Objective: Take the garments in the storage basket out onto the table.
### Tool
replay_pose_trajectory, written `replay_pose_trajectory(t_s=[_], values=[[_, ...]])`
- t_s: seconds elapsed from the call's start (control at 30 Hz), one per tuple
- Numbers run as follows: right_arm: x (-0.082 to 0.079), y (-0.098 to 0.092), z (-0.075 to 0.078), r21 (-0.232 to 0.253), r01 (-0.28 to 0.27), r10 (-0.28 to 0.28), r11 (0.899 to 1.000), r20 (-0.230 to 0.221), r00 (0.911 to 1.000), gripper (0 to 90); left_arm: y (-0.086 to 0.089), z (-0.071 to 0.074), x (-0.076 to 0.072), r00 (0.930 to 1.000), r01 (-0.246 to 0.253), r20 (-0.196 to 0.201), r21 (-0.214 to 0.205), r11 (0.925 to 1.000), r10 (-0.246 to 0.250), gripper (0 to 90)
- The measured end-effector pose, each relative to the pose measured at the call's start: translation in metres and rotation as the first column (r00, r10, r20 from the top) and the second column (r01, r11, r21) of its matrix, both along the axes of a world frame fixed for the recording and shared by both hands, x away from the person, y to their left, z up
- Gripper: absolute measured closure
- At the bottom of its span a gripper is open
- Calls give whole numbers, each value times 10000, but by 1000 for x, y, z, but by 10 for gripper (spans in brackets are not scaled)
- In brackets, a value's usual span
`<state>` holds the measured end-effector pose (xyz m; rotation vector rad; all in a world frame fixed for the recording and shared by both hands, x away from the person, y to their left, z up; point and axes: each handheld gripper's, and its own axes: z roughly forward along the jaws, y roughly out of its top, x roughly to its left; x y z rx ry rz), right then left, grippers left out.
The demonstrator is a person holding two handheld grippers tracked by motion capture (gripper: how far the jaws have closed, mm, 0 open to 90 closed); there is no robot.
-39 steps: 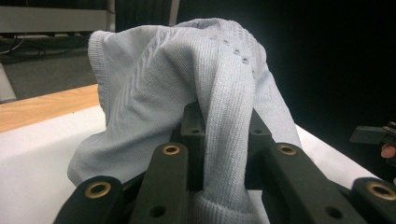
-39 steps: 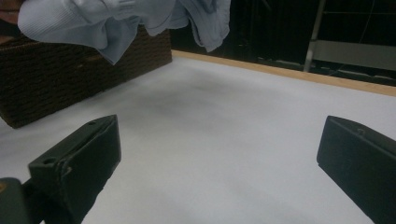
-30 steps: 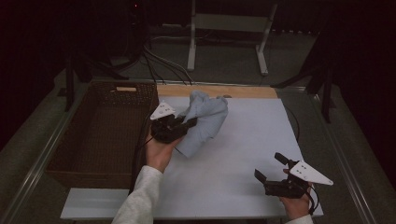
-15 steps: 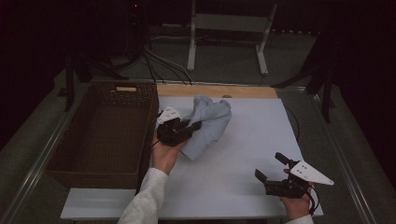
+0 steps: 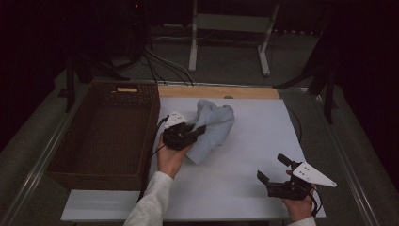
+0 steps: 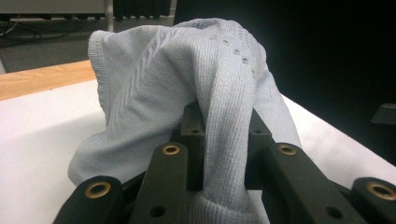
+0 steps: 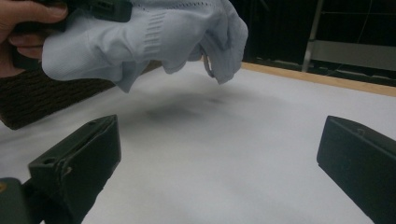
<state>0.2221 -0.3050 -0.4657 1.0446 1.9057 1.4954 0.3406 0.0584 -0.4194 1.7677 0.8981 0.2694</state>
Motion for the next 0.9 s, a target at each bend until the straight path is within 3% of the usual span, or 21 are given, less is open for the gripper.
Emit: replay_pose_trajectory(t_s=[0.9], values=[[0,0,0,-44,16,-17,10000,-12,10000,0,-16,-21,2,9996,64,-285,304,9995,-56,765]])
